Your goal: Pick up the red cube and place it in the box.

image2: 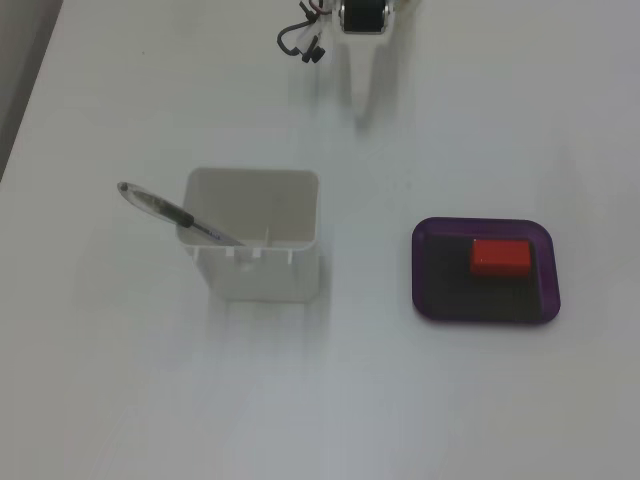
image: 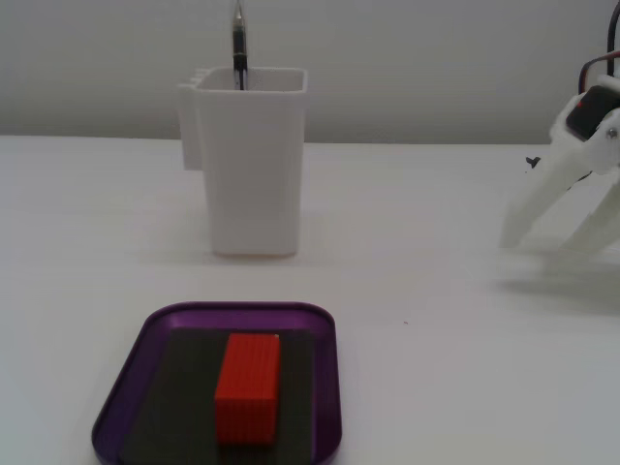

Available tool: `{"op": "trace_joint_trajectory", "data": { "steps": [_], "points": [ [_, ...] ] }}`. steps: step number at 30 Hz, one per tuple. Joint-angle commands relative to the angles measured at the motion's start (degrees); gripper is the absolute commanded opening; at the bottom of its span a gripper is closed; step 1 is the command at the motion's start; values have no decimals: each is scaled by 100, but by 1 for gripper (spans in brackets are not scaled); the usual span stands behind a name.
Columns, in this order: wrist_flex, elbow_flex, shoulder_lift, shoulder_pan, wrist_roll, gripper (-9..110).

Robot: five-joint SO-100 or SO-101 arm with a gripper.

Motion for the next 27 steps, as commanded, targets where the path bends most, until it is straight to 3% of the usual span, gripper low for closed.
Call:
{"op": "trace_joint_trajectory", "data": {
  "steps": [1,27],
  "points": [
    [18,35,448,26,26,1],
    [-70,44,457,26,316,0]
  ]
}}
